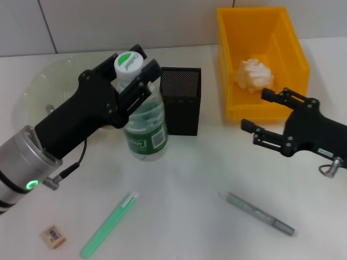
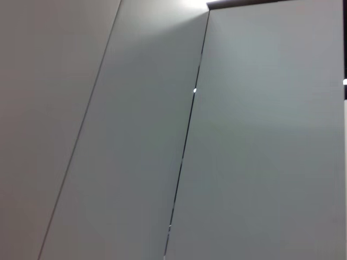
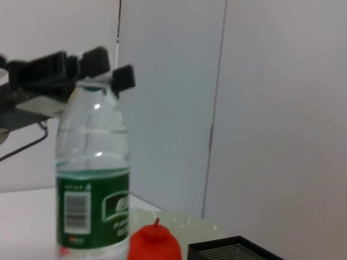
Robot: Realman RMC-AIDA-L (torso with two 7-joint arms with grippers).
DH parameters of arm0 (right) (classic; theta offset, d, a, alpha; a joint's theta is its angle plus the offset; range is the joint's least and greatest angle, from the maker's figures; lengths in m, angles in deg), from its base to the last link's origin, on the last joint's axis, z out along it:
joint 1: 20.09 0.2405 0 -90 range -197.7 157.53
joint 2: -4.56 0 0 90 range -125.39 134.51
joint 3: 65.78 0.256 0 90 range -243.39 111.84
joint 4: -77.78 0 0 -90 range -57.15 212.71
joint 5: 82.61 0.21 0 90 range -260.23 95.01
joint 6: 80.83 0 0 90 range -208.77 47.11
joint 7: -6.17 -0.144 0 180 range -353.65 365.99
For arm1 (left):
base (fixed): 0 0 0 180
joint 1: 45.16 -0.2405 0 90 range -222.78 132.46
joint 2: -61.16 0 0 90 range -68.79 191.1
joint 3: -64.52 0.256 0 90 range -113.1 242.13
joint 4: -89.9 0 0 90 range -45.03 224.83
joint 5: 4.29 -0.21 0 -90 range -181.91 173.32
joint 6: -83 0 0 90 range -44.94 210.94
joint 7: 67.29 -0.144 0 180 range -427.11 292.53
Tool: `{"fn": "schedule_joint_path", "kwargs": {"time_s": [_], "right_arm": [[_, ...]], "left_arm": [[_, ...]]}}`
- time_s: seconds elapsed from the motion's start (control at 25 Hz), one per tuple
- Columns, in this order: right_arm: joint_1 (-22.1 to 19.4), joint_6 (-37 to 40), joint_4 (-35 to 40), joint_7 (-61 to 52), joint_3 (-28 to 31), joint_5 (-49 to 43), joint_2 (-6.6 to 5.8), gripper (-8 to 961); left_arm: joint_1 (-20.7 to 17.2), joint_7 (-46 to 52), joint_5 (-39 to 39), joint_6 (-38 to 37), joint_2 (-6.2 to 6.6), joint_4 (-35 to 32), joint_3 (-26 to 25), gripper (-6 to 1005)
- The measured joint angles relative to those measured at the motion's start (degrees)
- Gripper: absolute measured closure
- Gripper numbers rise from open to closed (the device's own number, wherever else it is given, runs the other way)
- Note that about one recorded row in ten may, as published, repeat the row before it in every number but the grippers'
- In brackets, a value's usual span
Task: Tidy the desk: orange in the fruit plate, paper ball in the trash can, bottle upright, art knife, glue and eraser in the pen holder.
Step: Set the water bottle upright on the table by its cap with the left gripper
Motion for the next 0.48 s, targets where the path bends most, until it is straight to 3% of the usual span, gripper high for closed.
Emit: {"fn": "schedule_joint_path", "kwargs": {"time_s": [0.48], "right_arm": [[-0.4,2.3,-1.5,0.2,2.8,-0.1,-0.05,186]], "left_arm": [[-3.6,-3.0,-0.1,-0.3,0.36,1.3,0.5,552]]}}
